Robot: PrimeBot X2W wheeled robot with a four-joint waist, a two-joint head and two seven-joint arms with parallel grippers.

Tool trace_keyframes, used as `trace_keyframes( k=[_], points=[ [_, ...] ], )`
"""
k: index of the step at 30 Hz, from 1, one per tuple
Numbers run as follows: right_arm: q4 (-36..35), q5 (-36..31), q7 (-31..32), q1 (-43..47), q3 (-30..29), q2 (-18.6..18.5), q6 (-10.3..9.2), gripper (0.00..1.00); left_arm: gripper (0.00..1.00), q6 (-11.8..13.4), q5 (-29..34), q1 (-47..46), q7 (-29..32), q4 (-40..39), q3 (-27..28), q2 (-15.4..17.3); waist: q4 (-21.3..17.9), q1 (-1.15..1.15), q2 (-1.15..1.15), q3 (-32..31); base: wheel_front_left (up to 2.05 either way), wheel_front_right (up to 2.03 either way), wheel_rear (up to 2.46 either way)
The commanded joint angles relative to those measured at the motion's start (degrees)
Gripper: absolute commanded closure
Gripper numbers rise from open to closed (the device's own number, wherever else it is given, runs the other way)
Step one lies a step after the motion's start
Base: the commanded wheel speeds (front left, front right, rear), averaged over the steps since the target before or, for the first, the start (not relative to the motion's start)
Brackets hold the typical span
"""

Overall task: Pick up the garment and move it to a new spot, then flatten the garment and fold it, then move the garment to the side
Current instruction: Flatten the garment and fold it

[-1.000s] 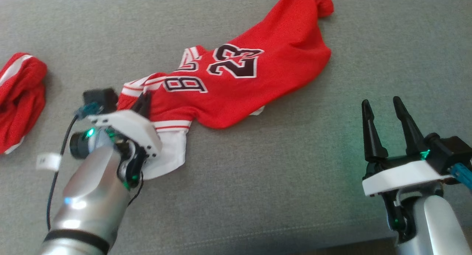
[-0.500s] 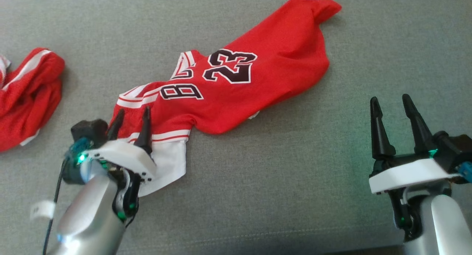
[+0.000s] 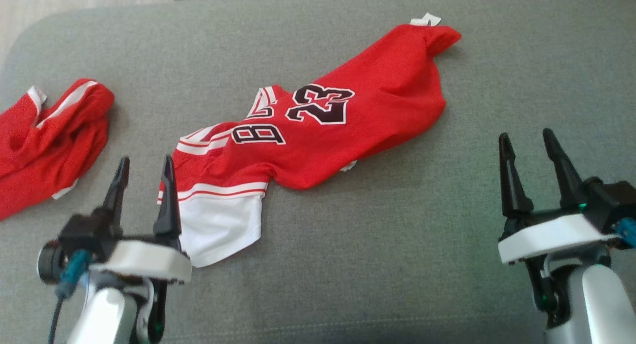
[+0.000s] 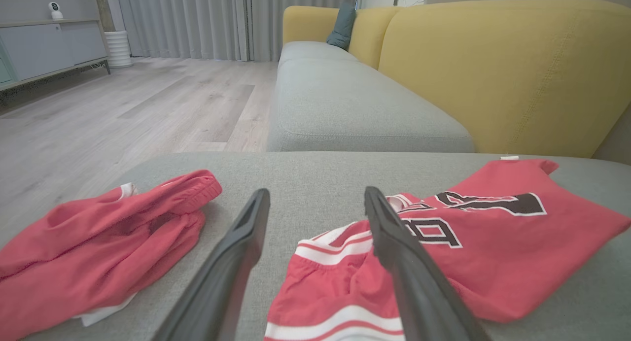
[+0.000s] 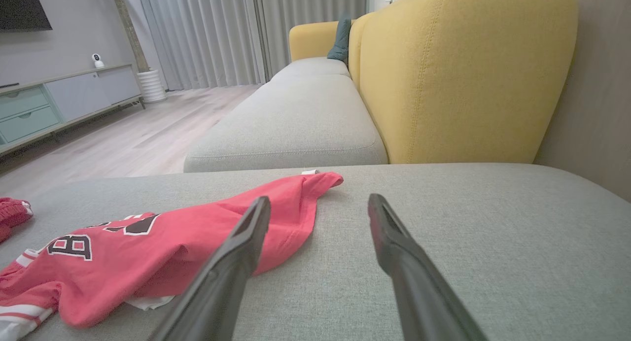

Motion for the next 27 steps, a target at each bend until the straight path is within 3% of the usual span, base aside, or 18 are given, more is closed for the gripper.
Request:
trace_keyframes(
  k=[1,19,27],
  points=[
    [-2.2,-0.2,0.3,0.5,1.4,-0.2,-0.04,0.0,0.0,0.3,0.8,-0.9,-0.7,-2.5,3.0,1.8,0.1,0.0,0.0,-0.4,0.0,0.0,0.0],
    [-3.0,-0.3,1.6,2.1,1.2,-0.2,-0.04,0.0,0.0,-0.1,2.6,2.3,-0.7,-3.9,4.2,0.4,0.5,0.0,0.0,-1.3,0.0,0.0,0.0],
    [0.1,1.1,3.3,-0.6,1.0,-0.2,-0.04,0.0,0.0,-1.3,3.4,-0.4,-0.7,-4.6,3.9,-0.6,2.4,0.0,0.0,2.0,0.0,0.0,0.0]
  ],
)
